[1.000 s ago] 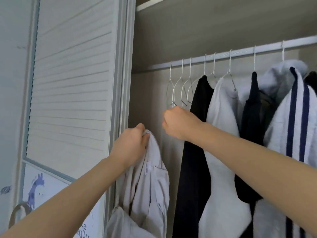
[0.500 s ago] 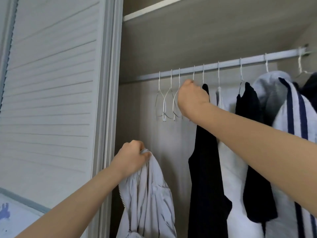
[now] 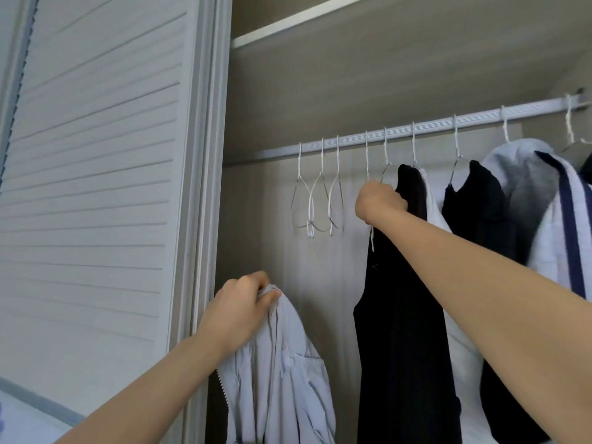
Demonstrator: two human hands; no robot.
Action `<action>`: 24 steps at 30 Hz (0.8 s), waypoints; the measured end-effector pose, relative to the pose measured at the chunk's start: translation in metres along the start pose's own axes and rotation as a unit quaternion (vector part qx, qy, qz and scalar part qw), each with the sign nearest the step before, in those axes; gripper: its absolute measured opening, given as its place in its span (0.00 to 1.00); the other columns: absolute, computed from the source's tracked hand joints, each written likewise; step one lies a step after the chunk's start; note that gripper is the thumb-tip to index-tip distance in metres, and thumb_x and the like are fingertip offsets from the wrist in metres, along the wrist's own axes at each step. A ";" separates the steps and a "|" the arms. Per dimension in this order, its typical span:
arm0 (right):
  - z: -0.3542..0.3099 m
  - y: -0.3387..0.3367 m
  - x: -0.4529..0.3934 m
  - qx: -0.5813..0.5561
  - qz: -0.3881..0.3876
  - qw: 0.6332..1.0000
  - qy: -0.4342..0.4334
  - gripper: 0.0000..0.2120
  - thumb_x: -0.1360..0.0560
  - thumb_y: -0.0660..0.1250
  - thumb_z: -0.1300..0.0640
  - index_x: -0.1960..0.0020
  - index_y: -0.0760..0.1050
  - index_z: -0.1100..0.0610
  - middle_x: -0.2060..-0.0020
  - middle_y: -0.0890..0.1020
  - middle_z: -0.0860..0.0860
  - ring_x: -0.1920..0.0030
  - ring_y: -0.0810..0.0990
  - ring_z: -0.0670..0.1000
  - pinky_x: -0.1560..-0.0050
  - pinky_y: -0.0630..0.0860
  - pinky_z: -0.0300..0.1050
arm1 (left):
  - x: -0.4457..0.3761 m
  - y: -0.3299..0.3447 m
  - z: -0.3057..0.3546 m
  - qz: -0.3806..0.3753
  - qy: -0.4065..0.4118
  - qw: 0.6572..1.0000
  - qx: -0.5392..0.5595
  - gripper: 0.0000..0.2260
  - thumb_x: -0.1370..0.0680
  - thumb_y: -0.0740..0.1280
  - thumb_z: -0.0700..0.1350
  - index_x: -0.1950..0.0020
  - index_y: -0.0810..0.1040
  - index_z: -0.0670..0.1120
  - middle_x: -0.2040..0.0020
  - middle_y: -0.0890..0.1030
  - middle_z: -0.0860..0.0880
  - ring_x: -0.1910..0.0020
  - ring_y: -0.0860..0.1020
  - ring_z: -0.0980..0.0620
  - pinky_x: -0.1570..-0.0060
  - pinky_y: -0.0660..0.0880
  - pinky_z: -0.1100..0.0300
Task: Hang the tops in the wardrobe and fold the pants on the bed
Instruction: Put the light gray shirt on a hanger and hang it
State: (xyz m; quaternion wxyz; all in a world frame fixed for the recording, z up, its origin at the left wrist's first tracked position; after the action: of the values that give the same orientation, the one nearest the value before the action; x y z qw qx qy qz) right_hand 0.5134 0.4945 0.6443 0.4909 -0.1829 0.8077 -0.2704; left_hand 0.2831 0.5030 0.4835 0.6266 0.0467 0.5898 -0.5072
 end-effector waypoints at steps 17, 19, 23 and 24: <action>0.003 -0.052 0.079 -0.488 0.050 0.870 -0.036 0.11 0.21 0.50 0.60 0.45 0.68 0.60 0.61 0.85 0.52 0.53 0.82 0.59 0.56 0.77 0.47 | 0.007 0.013 0.001 -0.033 -0.028 0.997 0.063 0.13 0.21 0.66 0.50 0.65 0.76 0.52 0.68 0.77 0.52 0.65 0.75 0.54 0.64 0.71 0.58; 0.024 -0.059 0.112 -0.532 0.017 0.845 -0.040 0.09 0.19 0.50 0.57 0.48 0.67 0.58 0.65 0.85 0.50 0.54 0.83 0.55 0.65 0.70 0.41 | 0.013 0.018 0.002 -0.049 -0.049 0.994 0.086 0.13 0.21 0.67 0.51 0.66 0.78 0.50 0.67 0.79 0.50 0.65 0.77 0.53 0.64 0.71 0.60; 0.074 -0.060 0.168 -0.608 -0.114 0.786 -0.003 0.09 0.18 0.50 0.51 0.52 0.66 0.52 0.66 0.86 0.48 0.61 0.85 0.46 0.43 0.74 0.62 | 0.024 0.025 -0.002 -0.071 -0.144 0.972 0.171 0.13 0.23 0.71 0.49 0.67 0.82 0.47 0.69 0.81 0.51 0.65 0.77 0.52 0.57 0.73 0.56; 0.089 -0.058 0.183 -0.618 -0.148 0.772 0.021 0.10 0.18 0.51 0.49 0.52 0.67 0.51 0.65 0.86 0.49 0.60 0.86 0.48 0.41 0.72 0.65 | 0.029 0.029 -0.001 -0.077 -0.173 0.963 0.193 0.12 0.24 0.72 0.48 0.66 0.83 0.46 0.69 0.82 0.52 0.64 0.79 0.53 0.56 0.74 0.56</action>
State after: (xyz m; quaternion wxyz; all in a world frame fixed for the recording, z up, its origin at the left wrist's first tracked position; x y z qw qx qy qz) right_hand 0.5123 0.3233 0.5201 0.2088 -0.5586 0.7738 0.2135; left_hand 0.2964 0.5003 0.4453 0.6571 0.0330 0.3656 -0.6584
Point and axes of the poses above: each hand's wrist, its own x-axis away from the middle knuckle, its own y-axis out of the palm, z = x × y, the point moved 1 cm from there along -x, towards the middle knuckle
